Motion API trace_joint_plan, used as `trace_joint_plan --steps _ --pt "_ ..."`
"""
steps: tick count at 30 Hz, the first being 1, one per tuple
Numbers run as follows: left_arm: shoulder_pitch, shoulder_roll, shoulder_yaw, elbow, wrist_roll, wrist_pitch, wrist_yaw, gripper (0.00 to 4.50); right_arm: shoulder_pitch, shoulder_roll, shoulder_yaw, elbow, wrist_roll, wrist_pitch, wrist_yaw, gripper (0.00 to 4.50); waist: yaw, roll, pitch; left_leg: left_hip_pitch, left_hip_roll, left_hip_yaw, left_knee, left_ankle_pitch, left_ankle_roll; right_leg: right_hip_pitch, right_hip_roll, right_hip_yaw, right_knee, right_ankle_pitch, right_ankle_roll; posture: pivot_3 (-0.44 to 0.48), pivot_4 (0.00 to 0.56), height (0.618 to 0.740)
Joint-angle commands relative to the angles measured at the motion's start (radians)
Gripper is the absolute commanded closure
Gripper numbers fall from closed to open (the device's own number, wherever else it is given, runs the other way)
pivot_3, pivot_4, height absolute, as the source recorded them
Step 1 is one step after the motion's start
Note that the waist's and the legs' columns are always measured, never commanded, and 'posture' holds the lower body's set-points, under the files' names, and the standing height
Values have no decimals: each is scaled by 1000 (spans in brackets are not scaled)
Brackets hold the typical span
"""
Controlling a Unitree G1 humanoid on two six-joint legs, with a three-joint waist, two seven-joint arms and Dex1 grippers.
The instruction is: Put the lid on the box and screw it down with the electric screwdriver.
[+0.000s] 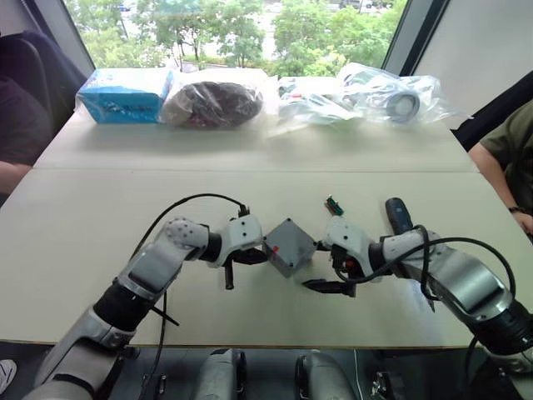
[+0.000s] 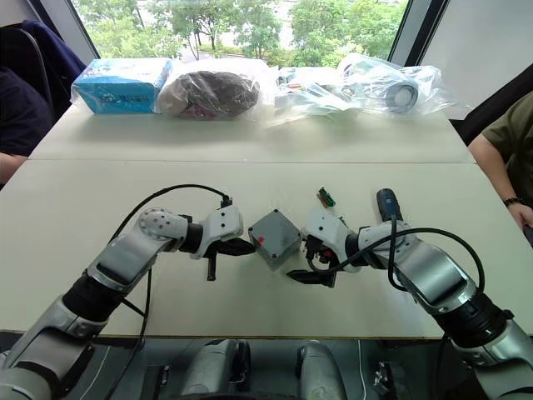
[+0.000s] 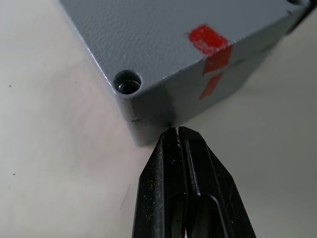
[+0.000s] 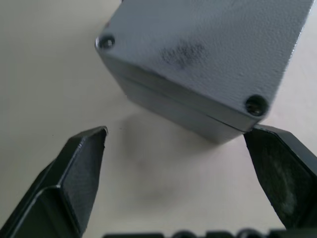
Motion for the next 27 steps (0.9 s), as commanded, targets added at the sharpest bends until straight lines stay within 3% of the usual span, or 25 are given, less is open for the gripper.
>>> trace_joint_plan --steps 1,14,18,22,27 --pt "-32 -14 17 -4 1 -21 12 4500 19 11 -30 -88 45 36 9 23 0 0 0 0 0 0 0 0 0 0 0 0 0 0 0 0 150 740" --pt "-47 -18 16 5 -9 -35 -16 4500 64 10 -81 -120 34 84 -47 23 0 0 0 0 0 0 1 0 0 0 0 0 0 0 0 0 150 740" --pt "-53 10 47 -3 -27 -26 -41 4500 88 -51 -220 -144 88 123 -32 23 0 0 0 0 0 0 1 0 0 0 0 0 0 0 0 0 150 740" --pt "-51 27 132 -20 -115 6 -72 4500 154 -90 -445 -117 153 164 -34 23 1 0 0 0 0 0 1 0 0 0 -1 0 0 0 0 0 150 740" --pt "-76 5 203 -15 -192 29 -59 4500 188 3 -552 14 147 107 -107 23 -1 0 0 0 0 0 1 0 1 1 -1 0 1 0 0 0 150 740"
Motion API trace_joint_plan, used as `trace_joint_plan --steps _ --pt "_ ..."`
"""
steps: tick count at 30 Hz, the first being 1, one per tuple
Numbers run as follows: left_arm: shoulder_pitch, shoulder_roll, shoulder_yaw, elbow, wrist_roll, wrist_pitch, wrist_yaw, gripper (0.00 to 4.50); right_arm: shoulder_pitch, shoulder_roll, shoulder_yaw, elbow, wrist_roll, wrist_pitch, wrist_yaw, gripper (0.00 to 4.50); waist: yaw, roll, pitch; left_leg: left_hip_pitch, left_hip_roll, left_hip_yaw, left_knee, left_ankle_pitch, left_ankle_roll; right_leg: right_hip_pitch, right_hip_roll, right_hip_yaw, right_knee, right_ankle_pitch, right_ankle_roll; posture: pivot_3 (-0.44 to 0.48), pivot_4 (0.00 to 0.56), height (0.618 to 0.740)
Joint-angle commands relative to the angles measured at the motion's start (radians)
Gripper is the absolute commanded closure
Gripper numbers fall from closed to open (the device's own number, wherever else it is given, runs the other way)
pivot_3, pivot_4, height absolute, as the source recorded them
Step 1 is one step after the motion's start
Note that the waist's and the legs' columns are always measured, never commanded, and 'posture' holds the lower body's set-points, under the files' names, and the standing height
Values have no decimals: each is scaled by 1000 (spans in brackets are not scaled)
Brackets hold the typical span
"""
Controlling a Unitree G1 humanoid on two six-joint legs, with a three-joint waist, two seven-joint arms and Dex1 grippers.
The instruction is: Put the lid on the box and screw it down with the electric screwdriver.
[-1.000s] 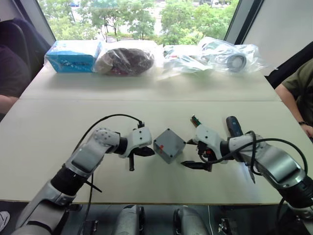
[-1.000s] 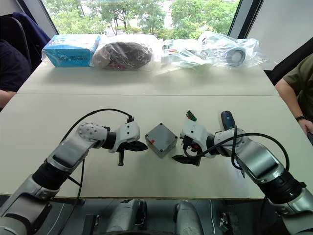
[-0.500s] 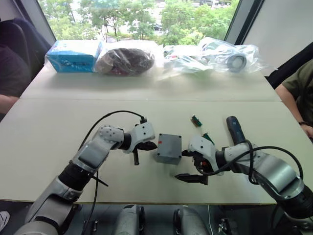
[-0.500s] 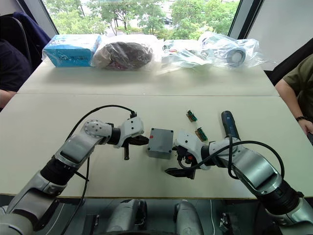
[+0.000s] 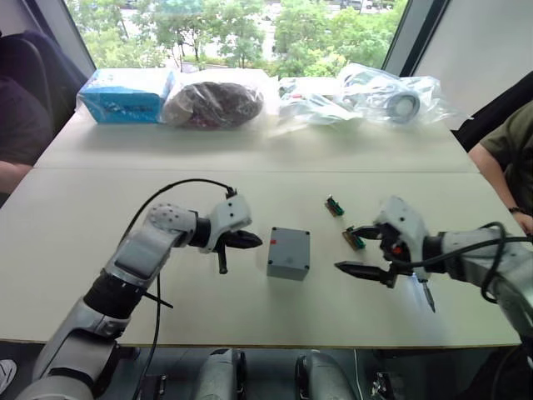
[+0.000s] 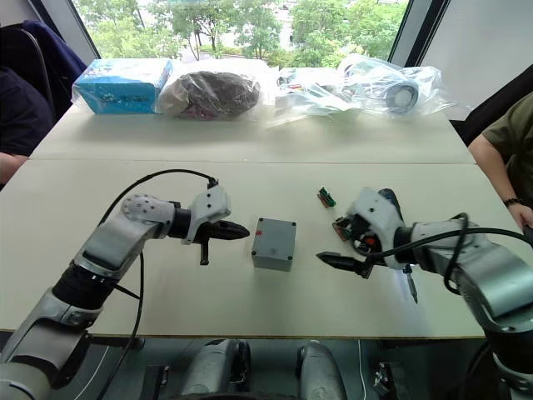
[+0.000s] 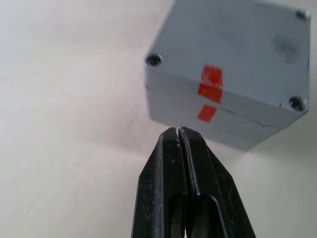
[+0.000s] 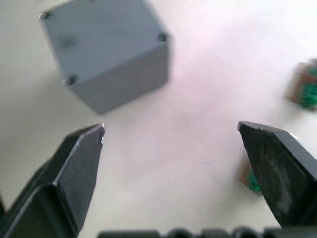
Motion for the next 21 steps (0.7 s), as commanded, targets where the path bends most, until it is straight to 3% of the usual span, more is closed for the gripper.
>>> trace_joint_plan --steps 1,7,10,15,21 --pt "-51 -28 61 -30 -63 16 14 4500 -1 91 -43 114 -38 -82 -86 23 1 0 0 0 0 0 0 0 0 0 0 0 0 0 0 0 150 740" --pt "-89 -61 56 -66 -94 43 34 4500 -20 193 5 224 -115 -178 -174 23 -1 0 0 0 -1 1 1 0 0 0 0 0 0 0 1 0 150 740" --pt "-85 -61 53 -85 -98 53 43 4500 -24 198 19 247 -142 -208 -185 645 -1 0 0 0 -1 1 1 0 0 -1 0 0 1 0 1 0 150 740" --pt "-83 -55 50 -99 -102 55 50 4500 -35 204 31 275 -154 -232 -183 2382 0 0 0 0 -1 1 1 0 0 0 0 0 1 0 1 0 150 740" --pt "-81 -48 44 -112 -100 58 54 4500 -60 229 56 320 -174 -258 -184 2382 -1 0 0 0 -1 1 1 0 0 0 0 0 1 0 1 0 150 740"
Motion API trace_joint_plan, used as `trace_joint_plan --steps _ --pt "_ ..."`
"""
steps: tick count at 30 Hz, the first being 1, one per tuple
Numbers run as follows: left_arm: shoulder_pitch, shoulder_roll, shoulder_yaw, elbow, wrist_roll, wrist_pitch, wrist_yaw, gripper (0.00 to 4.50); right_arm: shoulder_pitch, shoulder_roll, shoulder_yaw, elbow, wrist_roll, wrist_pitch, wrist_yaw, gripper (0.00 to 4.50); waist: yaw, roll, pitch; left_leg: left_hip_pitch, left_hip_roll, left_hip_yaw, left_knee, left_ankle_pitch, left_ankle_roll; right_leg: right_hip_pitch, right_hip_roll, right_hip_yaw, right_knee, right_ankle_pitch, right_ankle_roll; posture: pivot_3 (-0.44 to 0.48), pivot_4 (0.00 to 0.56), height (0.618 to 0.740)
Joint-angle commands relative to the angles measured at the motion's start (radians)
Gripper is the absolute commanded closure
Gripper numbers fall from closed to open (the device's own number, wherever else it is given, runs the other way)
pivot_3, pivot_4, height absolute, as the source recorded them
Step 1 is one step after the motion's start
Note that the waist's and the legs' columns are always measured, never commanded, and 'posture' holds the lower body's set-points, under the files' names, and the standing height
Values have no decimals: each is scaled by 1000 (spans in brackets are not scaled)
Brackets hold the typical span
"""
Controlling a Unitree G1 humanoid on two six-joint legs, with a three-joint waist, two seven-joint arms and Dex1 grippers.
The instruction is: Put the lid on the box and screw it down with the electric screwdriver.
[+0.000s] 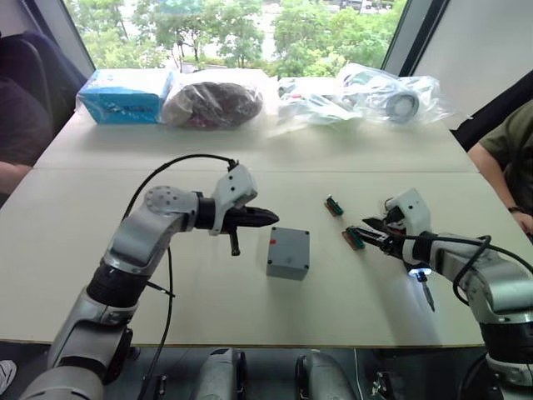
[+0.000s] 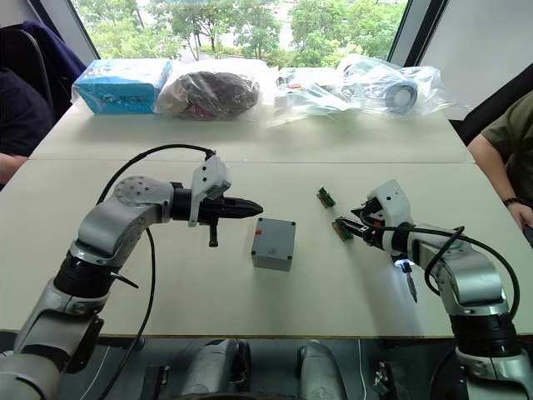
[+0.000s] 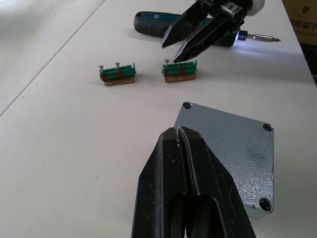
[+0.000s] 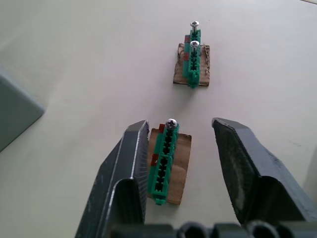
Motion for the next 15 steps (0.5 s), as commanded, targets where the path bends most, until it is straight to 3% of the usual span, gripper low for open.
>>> trace_joint_plan --steps 1,7,10,13,15 --pt "-12 6 -3 -38 -10 -3 5 4500 -25 12 3 -4 -4 -23 1 2382 0 0 0 0 0 0 0 0 0 0 0 0 0 0 0 0 150 740" --pt "-4 9 -6 -43 -10 -1 10 4500 -33 21 13 15 -13 -34 3 2382 1 0 0 0 0 0 0 0 0 0 0 0 0 0 0 0 150 740" --pt "-1 13 -9 -45 -6 -2 10 4500 -35 22 14 22 -15 -39 4 3109 0 0 0 0 0 0 0 0 0 0 0 0 0 0 0 0 150 740" --pt "1 13 -10 -44 -5 -3 14 4500 -32 26 15 19 -17 -39 2 4420 0 0 0 0 0 0 0 0 0 0 0 0 0 0 0 0 150 740" --pt "0 12 -11 -42 -6 -4 15 4500 -34 28 14 20 -17 -39 0 4420 0 0 0 0 0 0 0 0 0 0 0 0 0 0 0 0 150 740"
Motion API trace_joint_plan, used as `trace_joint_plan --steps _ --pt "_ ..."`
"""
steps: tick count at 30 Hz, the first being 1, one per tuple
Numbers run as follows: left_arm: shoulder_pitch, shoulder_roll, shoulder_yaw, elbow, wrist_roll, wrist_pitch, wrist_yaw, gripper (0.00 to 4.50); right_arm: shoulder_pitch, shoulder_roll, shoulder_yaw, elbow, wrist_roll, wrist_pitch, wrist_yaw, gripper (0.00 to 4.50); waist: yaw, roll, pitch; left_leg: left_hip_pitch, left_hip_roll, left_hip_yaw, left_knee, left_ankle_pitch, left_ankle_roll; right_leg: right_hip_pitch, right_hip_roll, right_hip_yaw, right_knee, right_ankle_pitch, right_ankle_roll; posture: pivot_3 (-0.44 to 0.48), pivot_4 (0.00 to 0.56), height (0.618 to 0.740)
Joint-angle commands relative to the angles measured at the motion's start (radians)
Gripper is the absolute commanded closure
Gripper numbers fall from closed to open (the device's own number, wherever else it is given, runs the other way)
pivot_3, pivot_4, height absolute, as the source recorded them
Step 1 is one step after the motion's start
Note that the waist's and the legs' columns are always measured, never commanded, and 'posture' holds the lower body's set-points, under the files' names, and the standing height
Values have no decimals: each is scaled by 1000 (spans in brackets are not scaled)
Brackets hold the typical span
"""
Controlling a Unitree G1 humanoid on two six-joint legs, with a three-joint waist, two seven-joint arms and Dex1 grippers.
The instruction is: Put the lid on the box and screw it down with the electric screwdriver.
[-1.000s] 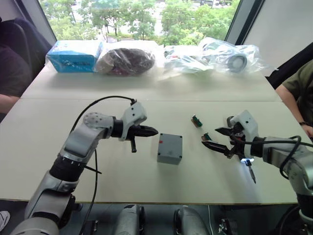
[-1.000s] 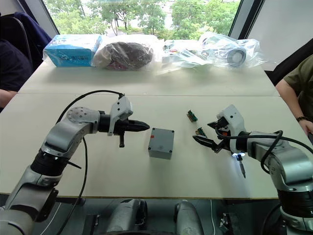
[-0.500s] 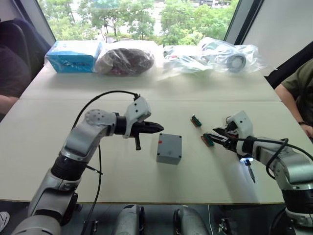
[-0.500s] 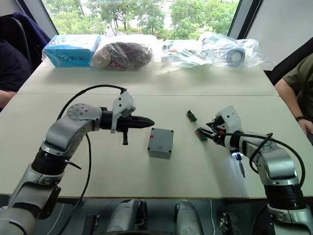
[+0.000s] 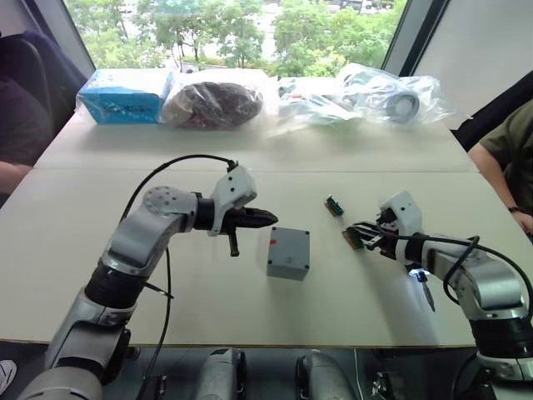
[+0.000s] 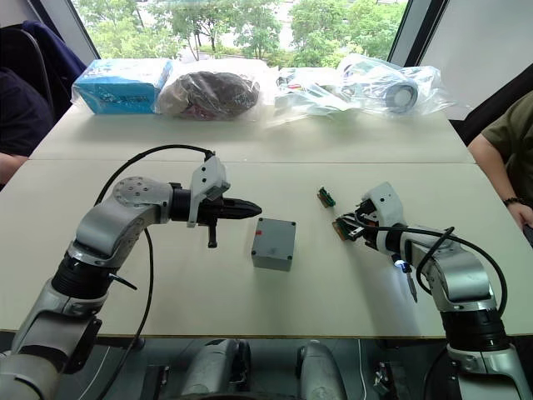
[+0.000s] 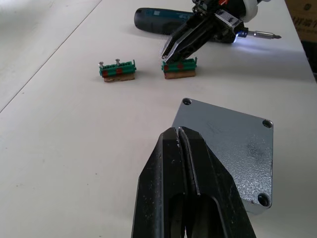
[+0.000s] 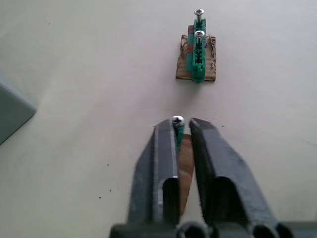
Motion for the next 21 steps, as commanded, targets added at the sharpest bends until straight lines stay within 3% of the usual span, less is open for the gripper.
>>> trace_joint_plan --steps 1,17,21 --pt "-6 2 -7 -34 -6 -9 7 4500 -19 8 -12 -17 -1 -21 -2 4420 0 0 0 0 0 0 0 0 0 0 0 0 0 0 0 0 150 740" --pt "-5 -1 20 20 -31 -7 7 4500 -43 -43 -58 -152 45 -16 46 4420 -1 0 0 0 0 0 0 0 0 0 0 0 0 0 0 0 150 740" --pt "11 51 18 45 -19 -26 -20 4500 -70 -23 -51 -250 140 66 61 4420 -1 0 0 0 0 0 0 0 0 0 0 0 0 0 0 0 150 740"
